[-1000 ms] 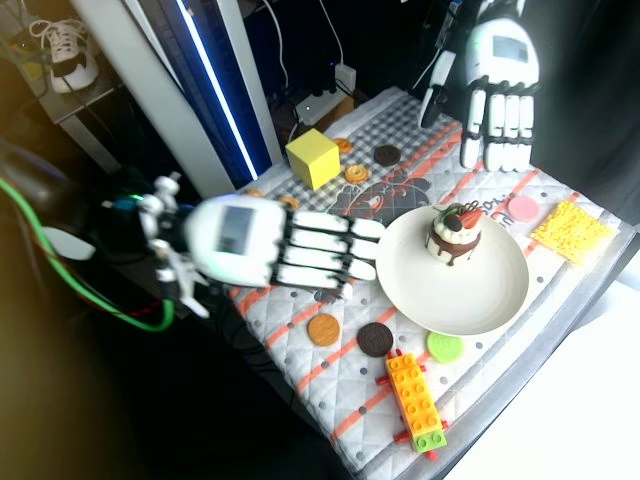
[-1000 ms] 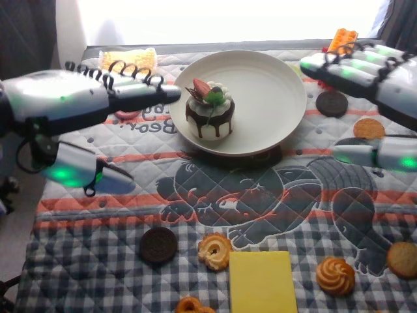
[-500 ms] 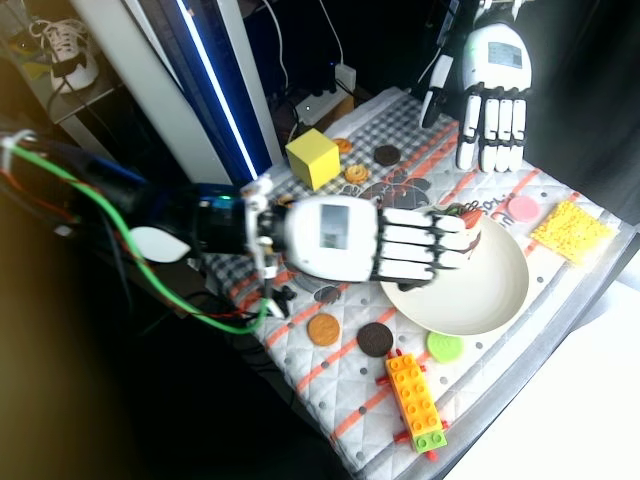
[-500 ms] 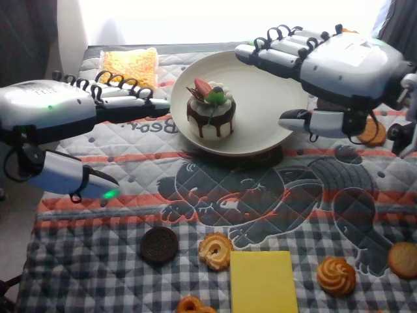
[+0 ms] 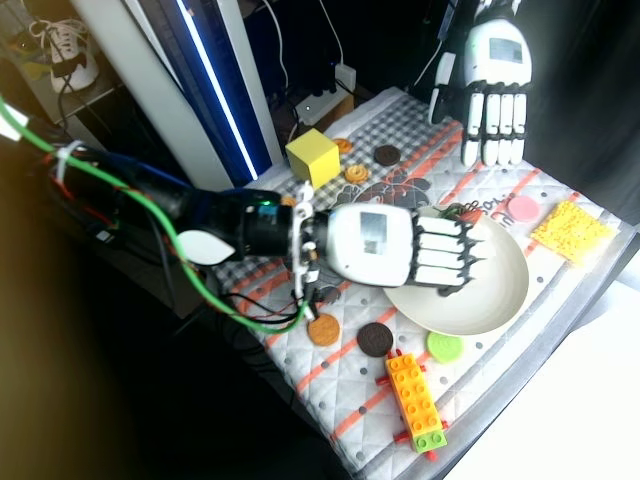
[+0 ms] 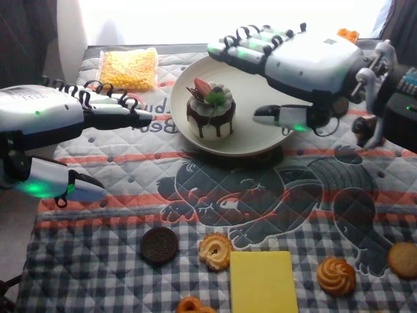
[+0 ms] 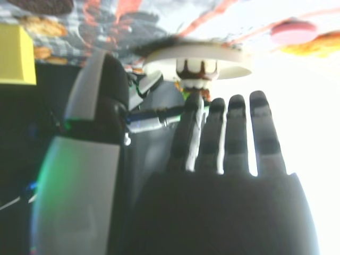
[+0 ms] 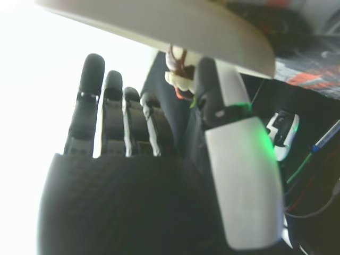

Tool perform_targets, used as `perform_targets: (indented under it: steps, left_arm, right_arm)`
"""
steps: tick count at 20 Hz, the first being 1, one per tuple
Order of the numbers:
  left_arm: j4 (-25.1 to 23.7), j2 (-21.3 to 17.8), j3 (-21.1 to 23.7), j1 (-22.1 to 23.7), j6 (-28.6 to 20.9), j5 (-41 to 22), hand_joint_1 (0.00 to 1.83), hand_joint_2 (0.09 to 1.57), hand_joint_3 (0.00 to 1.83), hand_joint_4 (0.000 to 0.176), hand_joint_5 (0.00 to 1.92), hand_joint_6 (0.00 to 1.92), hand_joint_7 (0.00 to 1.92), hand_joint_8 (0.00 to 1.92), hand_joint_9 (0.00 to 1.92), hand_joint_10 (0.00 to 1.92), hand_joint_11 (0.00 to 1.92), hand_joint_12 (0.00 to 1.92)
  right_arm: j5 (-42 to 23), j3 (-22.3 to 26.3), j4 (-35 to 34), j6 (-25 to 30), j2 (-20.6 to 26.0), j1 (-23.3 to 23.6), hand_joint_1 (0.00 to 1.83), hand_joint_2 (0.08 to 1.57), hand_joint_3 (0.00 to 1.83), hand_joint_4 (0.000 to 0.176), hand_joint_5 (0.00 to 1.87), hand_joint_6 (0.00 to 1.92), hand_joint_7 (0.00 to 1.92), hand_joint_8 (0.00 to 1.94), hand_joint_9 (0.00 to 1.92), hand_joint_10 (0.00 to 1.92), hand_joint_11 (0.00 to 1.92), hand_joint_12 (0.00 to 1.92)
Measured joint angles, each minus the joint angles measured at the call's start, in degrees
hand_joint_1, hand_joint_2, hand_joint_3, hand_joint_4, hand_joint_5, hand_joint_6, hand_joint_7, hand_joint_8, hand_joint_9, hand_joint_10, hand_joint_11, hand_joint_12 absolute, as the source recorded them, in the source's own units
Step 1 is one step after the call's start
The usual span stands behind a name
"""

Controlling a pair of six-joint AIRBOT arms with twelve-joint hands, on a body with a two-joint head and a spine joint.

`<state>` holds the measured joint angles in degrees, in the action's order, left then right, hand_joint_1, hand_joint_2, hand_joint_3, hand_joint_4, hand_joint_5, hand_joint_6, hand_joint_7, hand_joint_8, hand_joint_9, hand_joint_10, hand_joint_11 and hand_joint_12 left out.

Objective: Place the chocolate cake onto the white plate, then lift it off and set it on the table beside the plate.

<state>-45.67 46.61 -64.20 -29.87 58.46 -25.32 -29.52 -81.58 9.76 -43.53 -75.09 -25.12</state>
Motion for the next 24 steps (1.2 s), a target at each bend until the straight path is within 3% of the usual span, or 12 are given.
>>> perform_targets:
  steps: [2, 8, 9, 10, 11, 16, 18, 19, 20, 21, 23, 24]
  left_arm:
    - [-0.2, 0.0, 0.1, 0.3, 0.0, 0.2, 0.8, 1.14, 0.0, 0.015, 0.17, 0.0, 0.06, 0.0, 0.07, 0.0, 0.0, 0.52]
    - [-0.3, 0.0, 0.0, 0.3, 0.0, 0.5, 0.8, 1.14, 0.0, 0.032, 0.17, 0.0, 0.04, 0.0, 0.02, 0.0, 0.0, 0.31]
    - [-0.4, 0.0, 0.0, 0.3, 0.0, 0.6, 0.78, 1.14, 0.0, 0.047, 0.17, 0.0, 0.04, 0.0, 0.04, 0.01, 0.0, 0.29]
    - [-0.4, 0.0, 0.0, 0.3, 0.0, 0.6, 0.78, 1.14, 0.0, 0.047, 0.17, 0.0, 0.04, 0.0, 0.04, 0.01, 0.0, 0.29]
    - [-0.4, 0.0, 0.0, 0.3, 0.0, 0.7, 0.78, 1.14, 0.0, 0.056, 0.19, 0.0, 0.09, 0.0, 0.09, 0.01, 0.0, 0.45]
    - [-0.4, 0.0, 0.0, 0.4, 0.0, 1.0, 0.81, 1.15, 0.0, 0.066, 0.18, 0.0, 0.08, 0.0, 0.09, 0.01, 0.0, 0.73]
    - [-0.4, 0.0, 0.0, 0.4, 0.0, 1.0, 0.81, 1.15, 0.0, 0.072, 0.18, 0.0, 0.09, 0.01, 0.1, 0.01, 0.0, 0.74]
    - [-0.4, 0.0, 0.0, 0.4, 0.0, 1.0, 0.79, 1.15, 0.0, 0.067, 0.17, 0.0, 0.11, 0.01, 0.12, 0.01, 0.0, 0.8]
    - [-0.4, 0.0, 0.0, 0.4, 0.0, 1.0, 0.79, 1.15, 0.0, 0.067, 0.17, 0.0, 0.11, 0.01, 0.12, 0.01, 0.0, 0.8]
    - [-0.4, 0.0, 0.0, 0.4, 0.0, 1.0, 0.8, 1.15, 0.0, 0.049, 0.17, 0.0, 0.11, 0.0, 0.1, 0.0, 0.0, 0.69]
    - [-0.4, 0.0, 0.0, 0.4, 0.0, 1.0, 0.8, 1.15, 0.0, 0.048, 0.16, 0.0, 0.11, 0.0, 0.1, 0.0, 0.0, 0.68]
    - [-0.4, 0.0, 0.0, 0.5, 0.0, 1.0, 0.81, 1.16, 0.0, 0.057, 0.18, 0.0, 0.11, 0.0, 0.12, 0.01, 0.0, 0.79]
  right_arm:
    - [0.0, 0.0, 1.6, 0.0, -0.6, 0.7, 0.91, 1.2, 0.0, 0.0, 0.05, 0.02, 0.0, 0.0, 0.0, 0.04, 0.0, 1.68]
    - [-0.1, 1.1, 4.2, 0.0, -1.1, 2.4, 0.85, 1.16, 0.0, 0.0, 0.05, 0.02, 0.04, 0.02, 0.03, 0.01, 0.0, 1.92]
    - [0.0, 0.9, 4.4, 0.0, -1.7, 2.4, 0.89, 1.12, 0.01, 0.031, 0.07, 0.01, 0.13, 0.0, 0.0, 0.38, 0.0, 1.92]
    - [0.0, 0.8, 4.6, 0.0, -2.2, 2.4, 0.89, 1.12, 0.01, 0.031, 0.07, 0.01, 0.13, 0.0, 0.0, 0.38, 0.0, 1.92]
    - [0.1, 0.6, 5.0, 0.0, -2.9, 2.4, 0.81, 1.16, 0.03, 0.008, 0.14, 0.04, 0.22, 0.04, 0.0, 0.83, 0.0, 1.92]
    - [2.8, -0.9, 5.3, 0.0, -4.6, 2.4, 0.9, 1.16, 0.01, 0.0, 0.06, 0.01, 0.1, 0.01, 0.0, 0.51, 0.0, 1.73]
    - [4.7, -2.0, 5.1, 0.0, -5.1, 2.4, 0.92, 1.18, 0.02, 0.0, 0.12, 0.03, 0.25, 0.1, 0.01, 1.1, 0.01, 1.91]
    - [5.0, -2.1, 5.1, 0.0, -5.2, 2.4, 0.97, 1.18, 0.01, 0.0, 0.24, 0.29, 0.34, 0.65, 0.24, 1.39, 0.27, 1.92]
    - [5.5, -2.2, 5.1, 0.0, -5.3, 2.4, 0.97, 1.18, 0.01, 0.0, 0.24, 0.29, 0.34, 0.65, 0.24, 1.39, 0.27, 1.92]
    - [5.4, -2.4, 5.1, 0.0, -5.4, 2.4, 1.05, 1.21, 0.02, 0.0, 0.26, 1.05, 0.44, 1.28, 0.49, 1.55, 0.55, 1.92]
    - [5.4, -2.7, 5.0, 0.1, -5.8, 2.7, 1.23, 1.25, 0.03, 0.0, 0.25, 1.23, 0.62, 1.48, 0.64, 1.66, 0.72, 1.92]
    - [5.6, -2.8, 5.0, 0.1, -5.9, 2.7, 1.16, 1.31, 0.03, 0.0, 0.54, 1.56, 0.66, 1.6, 0.94, 1.8, 1.04, 1.92]
